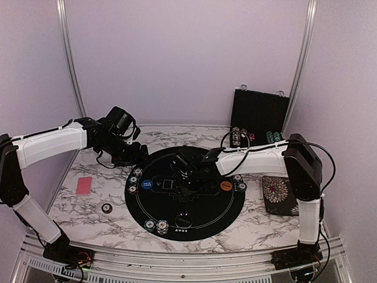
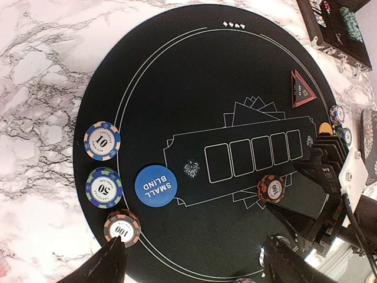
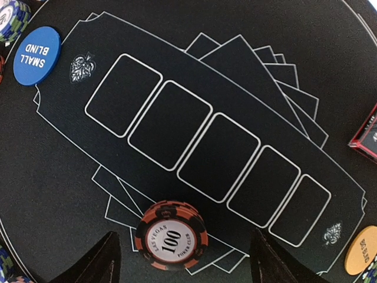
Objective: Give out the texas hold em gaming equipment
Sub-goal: Move the pile of poker chips to the big blind area.
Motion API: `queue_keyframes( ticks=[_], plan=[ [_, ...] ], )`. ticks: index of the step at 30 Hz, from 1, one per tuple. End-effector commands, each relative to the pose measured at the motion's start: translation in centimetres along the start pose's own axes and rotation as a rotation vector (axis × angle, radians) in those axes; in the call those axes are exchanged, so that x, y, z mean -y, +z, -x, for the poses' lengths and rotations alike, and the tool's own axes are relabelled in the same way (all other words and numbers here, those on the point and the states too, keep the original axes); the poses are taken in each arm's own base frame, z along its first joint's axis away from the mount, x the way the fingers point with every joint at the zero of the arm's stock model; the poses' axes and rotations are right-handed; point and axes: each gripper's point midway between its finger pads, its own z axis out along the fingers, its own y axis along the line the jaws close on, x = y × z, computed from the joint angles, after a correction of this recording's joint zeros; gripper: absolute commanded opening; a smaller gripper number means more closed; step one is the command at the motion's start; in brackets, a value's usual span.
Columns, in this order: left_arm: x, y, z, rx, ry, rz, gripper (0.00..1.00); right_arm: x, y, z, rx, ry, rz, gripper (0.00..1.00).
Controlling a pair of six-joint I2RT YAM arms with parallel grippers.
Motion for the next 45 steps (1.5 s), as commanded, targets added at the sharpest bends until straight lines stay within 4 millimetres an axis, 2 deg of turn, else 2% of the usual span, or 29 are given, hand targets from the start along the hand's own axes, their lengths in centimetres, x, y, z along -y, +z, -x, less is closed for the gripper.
queue_keyframes(
  ticks=[1, 20, 27, 30, 45],
  plan=[
    [0.3, -0.9, 0.6, 0.035, 0.015, -0.036, 0.82, -1.1, 0.3, 0.1, -0.014, -0.018, 0.011, 0.72],
    [0.3, -0.5, 0.3, 0.023, 0.019, -0.059, 0.80, -1.3, 2.1, -0.8, -0.058, -0.017, -0.018, 0.60],
    [0.2, -0.4, 0.0, 0.020, 0.019, -0.064, 0.80, -1.3, 2.5, -1.2, -0.075, -0.013, -0.038, 0.49],
    [0.2, -0.4, 0.0, 0.020, 0.020, -0.067, 0.80, -1.1, 2.4, -1.5, -0.082, -0.004, -0.046, 0.43],
    [0.2, -0.3, -0.1, 0.013, 0.021, -0.071, 0.79, 1.0, 2.3, -2.9, -0.100, 0.032, -0.112, 0.32]
  ],
)
